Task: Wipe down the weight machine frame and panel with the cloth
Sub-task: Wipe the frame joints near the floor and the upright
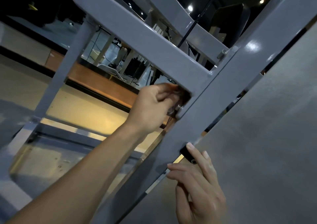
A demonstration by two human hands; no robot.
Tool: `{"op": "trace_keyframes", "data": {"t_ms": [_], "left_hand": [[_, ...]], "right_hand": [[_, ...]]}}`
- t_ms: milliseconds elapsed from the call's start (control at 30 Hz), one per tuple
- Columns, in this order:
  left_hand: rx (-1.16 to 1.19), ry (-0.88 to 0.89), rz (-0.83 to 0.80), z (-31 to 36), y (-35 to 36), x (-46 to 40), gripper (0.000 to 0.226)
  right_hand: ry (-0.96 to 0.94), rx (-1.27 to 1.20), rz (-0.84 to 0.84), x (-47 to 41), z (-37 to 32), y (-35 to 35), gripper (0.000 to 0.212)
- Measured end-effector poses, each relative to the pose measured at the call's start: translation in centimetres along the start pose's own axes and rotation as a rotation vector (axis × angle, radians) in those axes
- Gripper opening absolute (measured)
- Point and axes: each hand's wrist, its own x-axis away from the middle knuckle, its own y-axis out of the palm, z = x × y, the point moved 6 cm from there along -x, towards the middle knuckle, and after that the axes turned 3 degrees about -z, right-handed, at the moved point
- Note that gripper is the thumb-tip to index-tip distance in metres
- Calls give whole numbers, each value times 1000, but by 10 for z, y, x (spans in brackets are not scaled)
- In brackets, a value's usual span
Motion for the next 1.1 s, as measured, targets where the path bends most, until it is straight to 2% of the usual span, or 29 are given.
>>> {"op": "trace_keyframes", "data": {"t_ms": [100,233,467,733,833,1000,1100], "left_hand": [[-11,100,-32,7,3,6,21],[-190,245,77,16,-5,25,21],[-324,264,216,27,3,30,23],[-693,433,311,68,10,67,32],[-705,415,299,77,11,76,32],[-484,232,353,84,2,56,26],[-434,144,250,82,11,62,29]], "right_hand": [[-10,-17,-5,1,3,-2,38],[1,-48,25,2,2,-1,38],[25,-71,22,3,3,0,35],[21,-118,106,6,4,0,34],[18,-126,144,6,4,1,34],[36,-136,98,5,5,3,30],[56,-187,109,2,6,-3,30]]}}
